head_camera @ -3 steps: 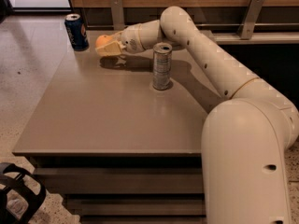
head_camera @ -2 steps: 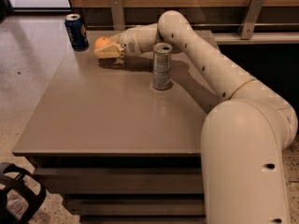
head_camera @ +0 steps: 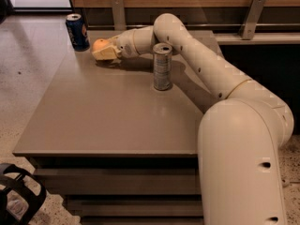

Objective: Move orange near pepsi can

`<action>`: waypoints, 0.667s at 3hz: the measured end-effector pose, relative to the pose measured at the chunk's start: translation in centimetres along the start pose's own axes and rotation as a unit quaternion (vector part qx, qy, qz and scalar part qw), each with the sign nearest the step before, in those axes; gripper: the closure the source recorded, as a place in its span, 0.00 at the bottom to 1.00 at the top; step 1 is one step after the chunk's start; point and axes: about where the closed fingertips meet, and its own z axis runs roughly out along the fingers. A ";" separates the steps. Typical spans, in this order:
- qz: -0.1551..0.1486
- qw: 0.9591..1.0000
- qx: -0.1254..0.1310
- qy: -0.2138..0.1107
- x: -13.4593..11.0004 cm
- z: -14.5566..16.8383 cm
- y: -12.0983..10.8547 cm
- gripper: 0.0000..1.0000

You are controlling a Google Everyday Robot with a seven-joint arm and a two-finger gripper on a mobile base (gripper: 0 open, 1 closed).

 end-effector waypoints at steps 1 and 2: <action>-0.009 1.000 0.015 0.018 0.0 0.7 -0.2 1.00; -0.008 1.000 0.013 0.017 0.1 0.9 -0.1 0.82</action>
Offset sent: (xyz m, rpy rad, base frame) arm 0.0031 0.0044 -0.0018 -0.0339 -0.0116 -0.0192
